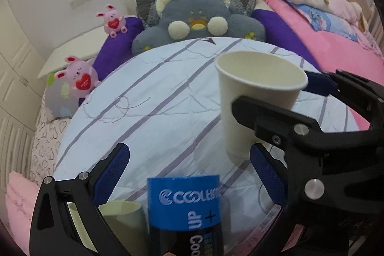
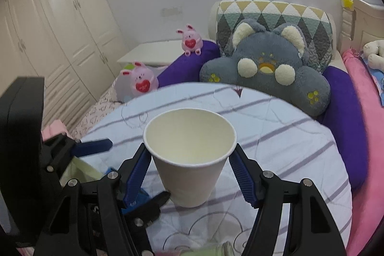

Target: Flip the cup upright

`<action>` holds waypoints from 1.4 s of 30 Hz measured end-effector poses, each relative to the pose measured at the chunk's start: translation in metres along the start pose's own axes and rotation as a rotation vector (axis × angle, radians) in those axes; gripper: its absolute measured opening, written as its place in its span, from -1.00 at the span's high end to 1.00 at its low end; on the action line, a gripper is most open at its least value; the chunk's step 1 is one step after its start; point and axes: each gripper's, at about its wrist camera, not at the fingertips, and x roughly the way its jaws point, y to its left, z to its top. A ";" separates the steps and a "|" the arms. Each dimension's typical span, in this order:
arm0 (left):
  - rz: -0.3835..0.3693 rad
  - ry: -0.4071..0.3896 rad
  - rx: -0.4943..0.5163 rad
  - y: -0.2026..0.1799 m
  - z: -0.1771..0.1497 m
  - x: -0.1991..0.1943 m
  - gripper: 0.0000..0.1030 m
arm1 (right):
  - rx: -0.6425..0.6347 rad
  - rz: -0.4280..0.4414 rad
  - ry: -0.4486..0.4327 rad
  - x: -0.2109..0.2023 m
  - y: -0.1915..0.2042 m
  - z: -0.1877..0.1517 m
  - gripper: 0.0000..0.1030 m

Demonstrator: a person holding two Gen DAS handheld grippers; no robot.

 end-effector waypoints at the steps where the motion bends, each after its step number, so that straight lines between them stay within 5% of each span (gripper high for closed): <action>1: 0.004 0.001 0.000 0.001 -0.001 0.000 -0.97 | 0.001 -0.003 0.005 -0.001 0.001 -0.004 -0.33; 5: 0.012 0.000 0.012 0.002 -0.010 -0.009 -0.97 | 0.012 0.002 0.017 -0.006 0.004 -0.010 -0.38; 7: 0.019 -0.007 0.019 0.003 -0.014 -0.016 -0.97 | 0.027 0.010 0.023 -0.010 0.005 -0.012 -0.60; 16: 0.003 -0.109 -0.014 0.019 -0.046 -0.077 -0.97 | 0.040 -0.024 0.004 -0.048 0.022 -0.028 -0.60; 22: 0.031 -0.238 -0.053 0.034 -0.092 -0.139 -0.97 | 0.001 -0.133 -0.065 -0.105 0.057 -0.056 -0.60; 31: 0.040 -0.322 -0.112 0.040 -0.167 -0.194 -0.97 | -0.031 -0.328 -0.197 -0.175 0.122 -0.112 -0.61; 42: 0.025 -0.436 -0.149 0.037 -0.225 -0.244 -0.99 | 0.041 -0.407 -0.289 -0.215 0.158 -0.158 -0.61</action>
